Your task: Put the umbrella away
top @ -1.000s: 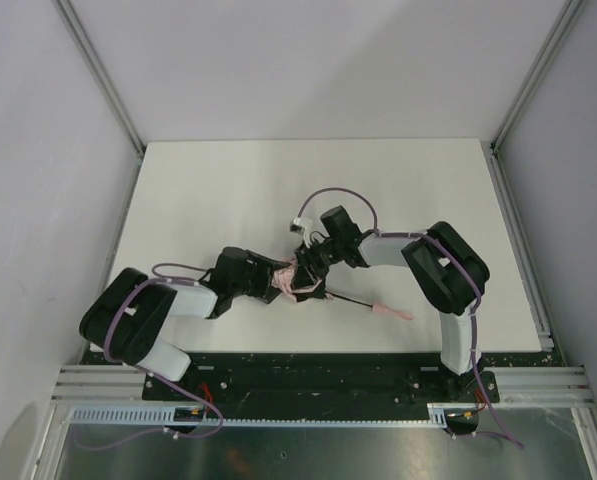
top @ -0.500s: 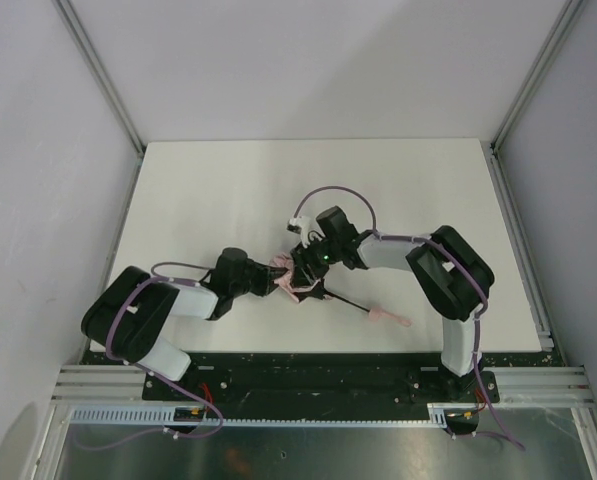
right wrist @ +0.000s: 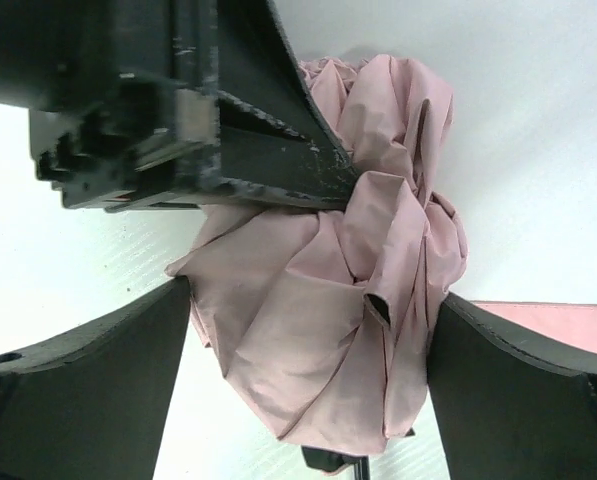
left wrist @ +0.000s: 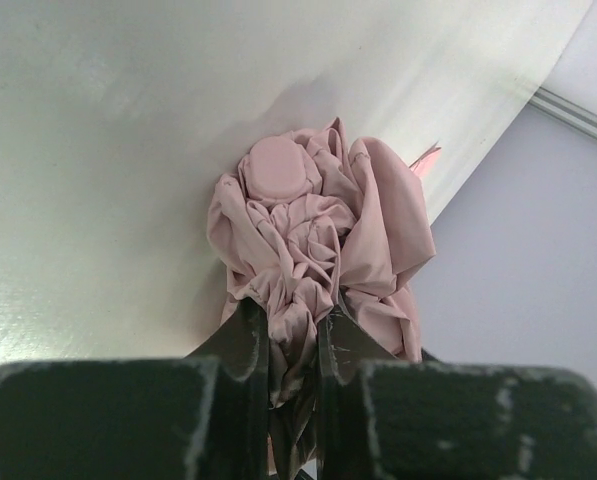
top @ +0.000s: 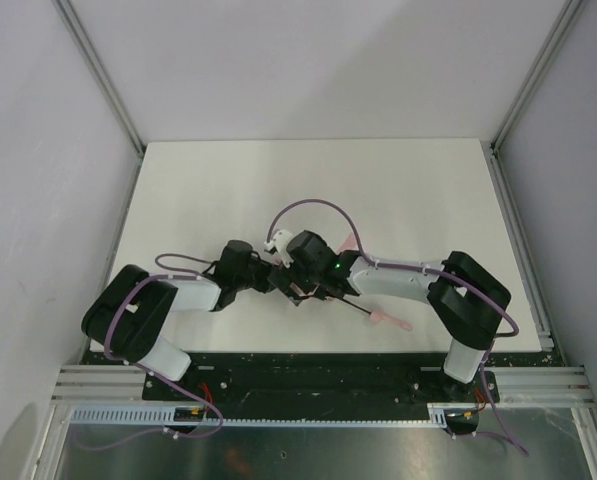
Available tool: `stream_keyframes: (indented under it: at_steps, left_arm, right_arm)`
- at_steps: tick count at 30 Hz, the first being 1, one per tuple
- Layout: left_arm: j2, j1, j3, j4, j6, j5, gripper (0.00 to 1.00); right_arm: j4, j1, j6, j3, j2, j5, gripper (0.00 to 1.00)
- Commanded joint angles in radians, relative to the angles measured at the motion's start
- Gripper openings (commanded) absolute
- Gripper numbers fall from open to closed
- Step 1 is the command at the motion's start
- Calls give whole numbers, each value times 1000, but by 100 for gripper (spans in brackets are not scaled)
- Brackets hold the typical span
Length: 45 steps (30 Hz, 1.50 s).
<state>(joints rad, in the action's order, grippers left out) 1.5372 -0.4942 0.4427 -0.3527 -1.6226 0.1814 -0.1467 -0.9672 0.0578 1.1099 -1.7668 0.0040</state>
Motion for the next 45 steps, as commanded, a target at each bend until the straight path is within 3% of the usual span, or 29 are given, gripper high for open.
stream_keyframes:
  at_steps: [1,7,14,17,19,22,23,30,31,35,45]
  left_arm:
    - [71,-8,-48,346,77,-84,0]
    - [63,-7,-37,385,72,-68,0]
    - [25,0,-33,407,65,-52,0]
    - [16,7,-29,406,70,-38,0]
    - [6,12,-25,406,79,-32,0]
    - [-24,24,-23,406,96,-23,1]
    - [-38,30,-25,406,104,-19,6]
    - [-200,84,-72,407,166,22,85]
    - [-224,89,-76,407,173,27,92]
    - [-293,101,-82,406,181,48,99]
    - [-279,98,-24,401,182,-7,99]
  right_arm:
    - [21,-84,38,12,54,174,92]
    - [42,-110,6,-2,-38,170,78]
    - [78,-73,-1,-22,-131,136,34]
    - [89,-45,4,-36,-147,82,10]
    - [92,-21,14,-41,-157,34,3]
    - [91,26,25,-45,-174,-83,0]
    - [91,46,27,-46,-180,-126,0]
    - [120,171,28,-46,-250,-465,0]
    - [126,187,23,-46,-263,-509,0]
    - [135,242,-23,-44,-310,-645,0]
    - [180,313,-165,-9,-407,-799,0]
